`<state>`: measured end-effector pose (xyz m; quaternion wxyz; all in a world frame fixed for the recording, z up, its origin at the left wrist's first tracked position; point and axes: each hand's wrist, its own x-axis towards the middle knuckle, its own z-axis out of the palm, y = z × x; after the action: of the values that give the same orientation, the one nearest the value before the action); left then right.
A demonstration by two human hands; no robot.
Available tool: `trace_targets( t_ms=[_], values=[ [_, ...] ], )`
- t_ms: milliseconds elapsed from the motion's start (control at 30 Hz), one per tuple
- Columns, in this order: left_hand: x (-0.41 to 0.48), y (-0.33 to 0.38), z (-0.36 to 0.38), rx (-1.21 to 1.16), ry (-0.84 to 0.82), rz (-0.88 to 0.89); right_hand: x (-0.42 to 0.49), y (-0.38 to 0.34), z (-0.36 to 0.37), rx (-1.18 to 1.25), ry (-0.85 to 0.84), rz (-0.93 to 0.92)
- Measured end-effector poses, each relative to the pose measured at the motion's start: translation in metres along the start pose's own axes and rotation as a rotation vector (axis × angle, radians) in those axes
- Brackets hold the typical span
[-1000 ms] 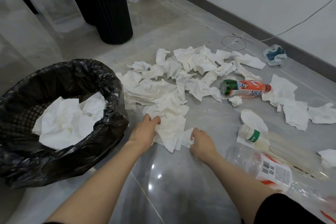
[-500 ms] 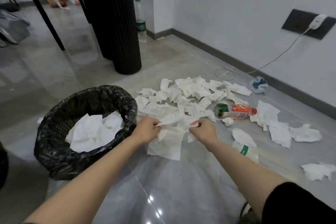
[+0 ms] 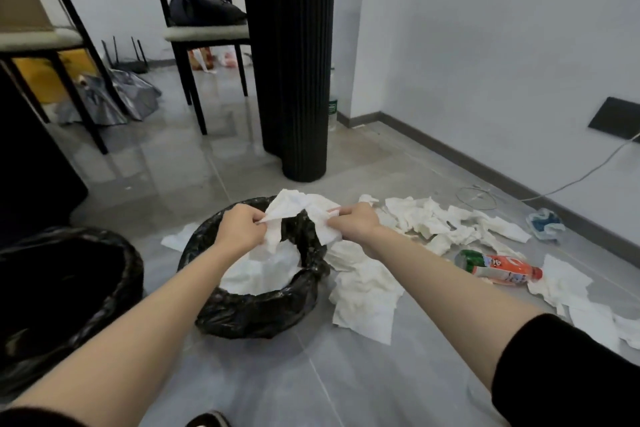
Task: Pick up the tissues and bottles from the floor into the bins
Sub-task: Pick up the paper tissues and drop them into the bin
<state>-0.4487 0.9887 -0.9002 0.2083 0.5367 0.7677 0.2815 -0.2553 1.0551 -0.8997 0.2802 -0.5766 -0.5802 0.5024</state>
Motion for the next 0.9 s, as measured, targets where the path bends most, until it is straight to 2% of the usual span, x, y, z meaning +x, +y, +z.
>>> trace_targets(
  t_ms=[100, 233, 333, 467, 533, 633, 767, 900],
  values=[
    [-0.003, -0.025, -0.008, 0.14, -0.019, -0.015, 0.0, -0.007, 0.033, -0.072, -0.068, -0.023],
    [-0.004, -0.049, -0.003, 0.274, -0.105, -0.067, 0.009, 0.0, 0.077, -0.134, -0.054, 0.0],
    [0.002, -0.06, 0.003, 0.377, -0.207, -0.091, 0.01, 0.007, 0.098, -0.307, -0.121, 0.0],
    [0.007, -0.068, 0.008, 0.477, -0.083, 0.002, 0.015, 0.012, 0.107, -0.552, -0.116, -0.16],
    [0.012, -0.074, 0.014, 0.461, -0.091, -0.002, 0.021, 0.017, 0.111, -0.67, -0.118, -0.241],
    [0.021, -0.084, 0.025, 0.422, -0.232, -0.073, 0.031, 0.024, 0.121, -0.776, -0.24, -0.279],
    [0.027, -0.089, 0.042, 0.442, -0.451, -0.169, 0.045, 0.035, 0.14, -1.034, -0.517, -0.247],
    [0.032, -0.095, 0.052, 0.46, -0.538, -0.19, 0.048, 0.049, 0.151, -1.134, -0.673, -0.162]
  ],
)
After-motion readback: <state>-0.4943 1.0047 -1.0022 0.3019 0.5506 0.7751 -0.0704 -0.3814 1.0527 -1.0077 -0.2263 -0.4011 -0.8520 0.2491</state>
